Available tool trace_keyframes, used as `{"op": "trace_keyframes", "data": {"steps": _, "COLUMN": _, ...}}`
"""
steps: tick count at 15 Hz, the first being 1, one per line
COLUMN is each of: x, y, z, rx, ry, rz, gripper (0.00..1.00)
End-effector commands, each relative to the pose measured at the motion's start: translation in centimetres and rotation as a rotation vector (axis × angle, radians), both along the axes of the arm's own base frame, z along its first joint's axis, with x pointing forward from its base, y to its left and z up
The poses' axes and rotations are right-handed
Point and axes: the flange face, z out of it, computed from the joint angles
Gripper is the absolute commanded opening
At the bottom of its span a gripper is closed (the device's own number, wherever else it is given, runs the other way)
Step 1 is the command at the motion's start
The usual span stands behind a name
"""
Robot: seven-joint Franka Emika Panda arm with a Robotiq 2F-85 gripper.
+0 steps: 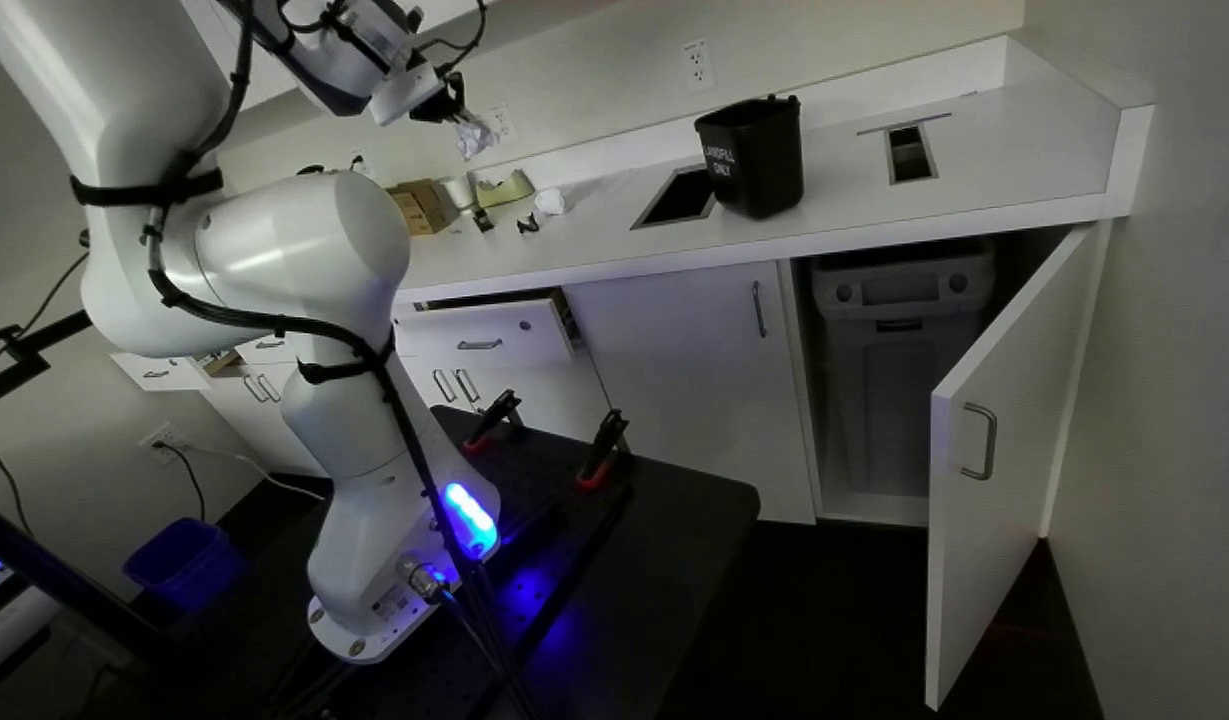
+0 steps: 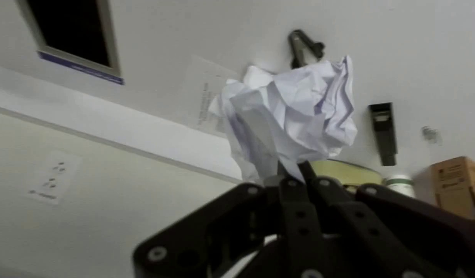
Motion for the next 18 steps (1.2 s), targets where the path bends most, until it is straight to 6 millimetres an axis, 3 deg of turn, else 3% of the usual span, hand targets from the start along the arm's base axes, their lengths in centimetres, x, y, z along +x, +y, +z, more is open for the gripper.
{"op": "trace_keyframes", "data": {"steps": 1, "x": -2.7, "y": -8.0, "z": 3.1, "rx": -0.028, "ry": -0.079, "rz": -0.189, "gripper": 0.00}}
{"op": "trace_keyframes", "data": {"steps": 3, "x": -3.6, "y": -11.8, "z": 3.9, "rx": -0.053, "ry": -0.112, "rz": -0.311, "gripper": 0.00}}
{"op": "trace_keyframes", "data": {"steps": 4, "x": -1.2, "y": -8.8, "z": 3.3, "rx": -0.046, "ry": -0.090, "rz": -0.227, "gripper": 0.01}}
{"op": "trace_keyframes", "data": {"steps": 6, "x": -2.4, "y": -11.3, "z": 4.0, "rx": -0.053, "ry": -0.106, "rz": -0.286, "gripper": 0.01}}
{"op": "trace_keyframes", "data": {"steps": 10, "x": -3.1, "y": -11.7, "z": 3.9, "rx": -0.054, "ry": -0.102, "rz": -0.287, "gripper": 0.00}}
{"op": "trace_keyframes", "data": {"steps": 11, "x": -2.4, "y": -12.4, "z": 4.5, "rx": -0.025, "ry": -0.108, "rz": -0.323, "gripper": 0.00}}
{"op": "trace_keyframes", "data": {"steps": 15, "x": 0.2, "y": -19.7, "z": 7.5, "rx": 0.128, "ry": -0.079, "rz": -0.526, "gripper": 0.00}}
{"op": "trace_keyframes", "data": {"steps": 18, "x": 2.2, "y": -26.9, "z": 9.2, "rx": 0.269, "ry": -0.050, "rz": -0.671, "gripper": 0.00}}
